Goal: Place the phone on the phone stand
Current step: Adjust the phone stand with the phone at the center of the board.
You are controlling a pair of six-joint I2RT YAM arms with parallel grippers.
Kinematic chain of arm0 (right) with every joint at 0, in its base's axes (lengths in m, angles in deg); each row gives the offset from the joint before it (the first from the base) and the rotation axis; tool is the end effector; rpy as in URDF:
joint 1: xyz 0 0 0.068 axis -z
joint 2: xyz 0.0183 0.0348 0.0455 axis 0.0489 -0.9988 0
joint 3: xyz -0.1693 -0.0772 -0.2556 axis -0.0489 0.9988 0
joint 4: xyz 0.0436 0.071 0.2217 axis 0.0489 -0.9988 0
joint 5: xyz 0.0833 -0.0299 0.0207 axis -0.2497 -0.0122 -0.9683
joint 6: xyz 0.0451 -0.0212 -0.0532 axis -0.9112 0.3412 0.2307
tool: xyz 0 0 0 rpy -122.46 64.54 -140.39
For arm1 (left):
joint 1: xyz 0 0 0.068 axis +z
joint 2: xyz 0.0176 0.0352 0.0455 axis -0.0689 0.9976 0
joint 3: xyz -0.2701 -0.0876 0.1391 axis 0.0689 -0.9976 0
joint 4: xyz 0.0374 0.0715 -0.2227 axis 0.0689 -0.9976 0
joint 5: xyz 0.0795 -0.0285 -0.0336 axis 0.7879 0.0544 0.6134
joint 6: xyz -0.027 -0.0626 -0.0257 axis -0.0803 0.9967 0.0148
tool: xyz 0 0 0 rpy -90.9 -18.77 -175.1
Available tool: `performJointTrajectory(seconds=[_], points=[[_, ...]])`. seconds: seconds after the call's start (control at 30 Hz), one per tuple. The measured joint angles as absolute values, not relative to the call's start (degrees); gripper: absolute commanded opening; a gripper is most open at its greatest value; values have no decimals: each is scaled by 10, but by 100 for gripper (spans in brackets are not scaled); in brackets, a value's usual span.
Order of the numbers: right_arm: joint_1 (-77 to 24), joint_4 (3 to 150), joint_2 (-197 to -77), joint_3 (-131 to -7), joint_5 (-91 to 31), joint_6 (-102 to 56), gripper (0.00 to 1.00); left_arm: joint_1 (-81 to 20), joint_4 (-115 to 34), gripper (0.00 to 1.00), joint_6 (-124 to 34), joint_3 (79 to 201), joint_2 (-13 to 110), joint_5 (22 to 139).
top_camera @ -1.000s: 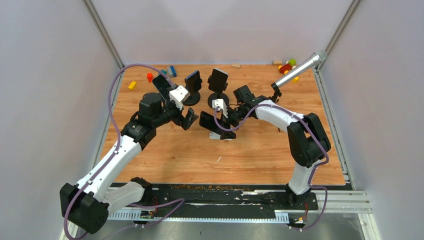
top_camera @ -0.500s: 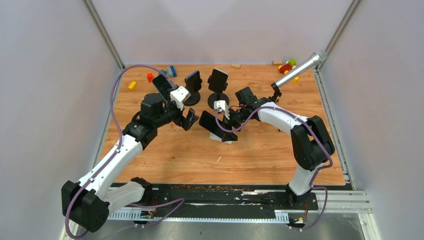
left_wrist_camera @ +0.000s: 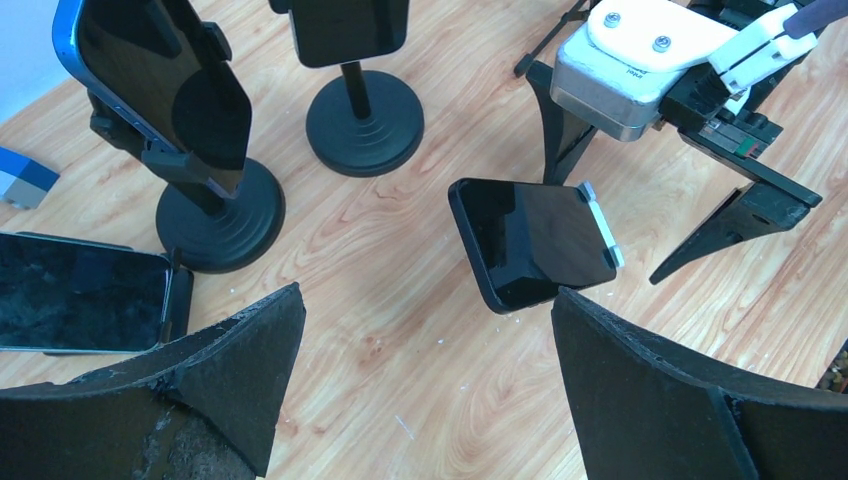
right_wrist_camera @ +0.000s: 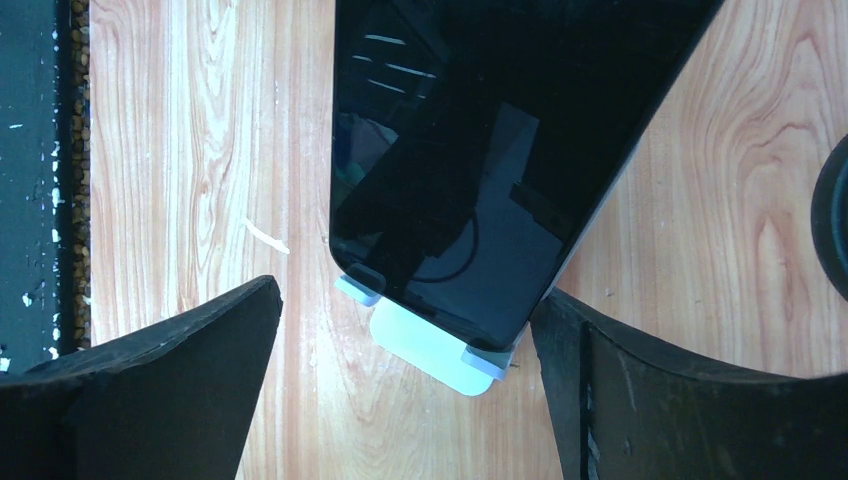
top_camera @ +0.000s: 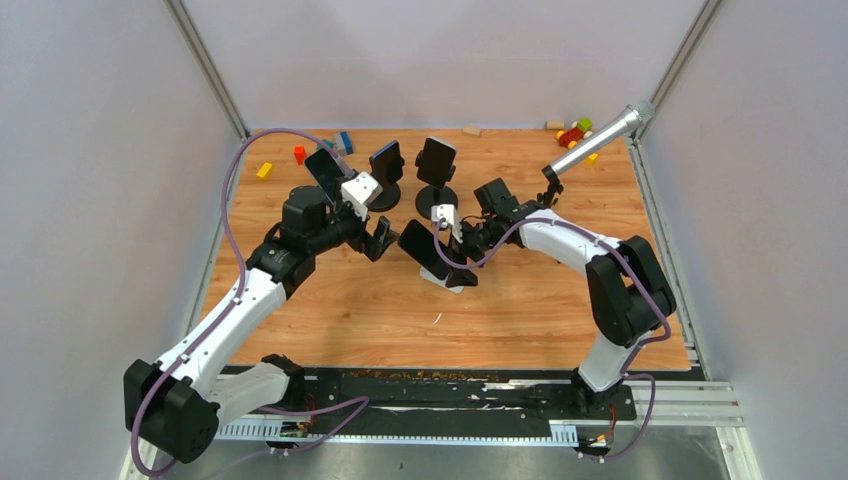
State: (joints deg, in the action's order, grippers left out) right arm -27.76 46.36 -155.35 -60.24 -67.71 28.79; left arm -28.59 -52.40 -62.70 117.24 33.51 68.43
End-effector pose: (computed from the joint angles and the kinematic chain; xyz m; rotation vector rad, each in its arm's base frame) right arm 0.2708 0.2095 0.2470 -1.6820 1.7776 0.9292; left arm 0.1868 -0.1091 0.3528 0.7456 1.8029 -0.5606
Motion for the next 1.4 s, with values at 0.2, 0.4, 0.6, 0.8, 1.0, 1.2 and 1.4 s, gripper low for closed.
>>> performJointTrajectory(seconds=[0.2, 0.4, 0.6, 0.8, 1.0, 1.2, 1.4], points=[[-278, 460, -1541, -584, -678, 277, 95, -286, -524, 100, -627, 1172, 338, 684], [-278, 451, -1532, -567, -683, 265, 95, -286, -524, 100, -627, 1172, 341, 685], [-281, 445, -1522, -554, -688, 249, 94, -286, -526, 100, -630, 1172, 342, 685], [-295, 434, -1516, -546, -698, 226, 93, -286, -529, 100, -630, 1154, 345, 686], [-302, 431, -1511, -540, -693, 207, 93, -286, -535, 100, -630, 1137, 346, 685], [-301, 435, -1503, -540, -658, 179, 93, -286, -534, 100, -630, 1137, 345, 685], [-280, 453, -1493, -538, -639, 145, 93, -286, -534, 100, -630, 1137, 341, 685]])
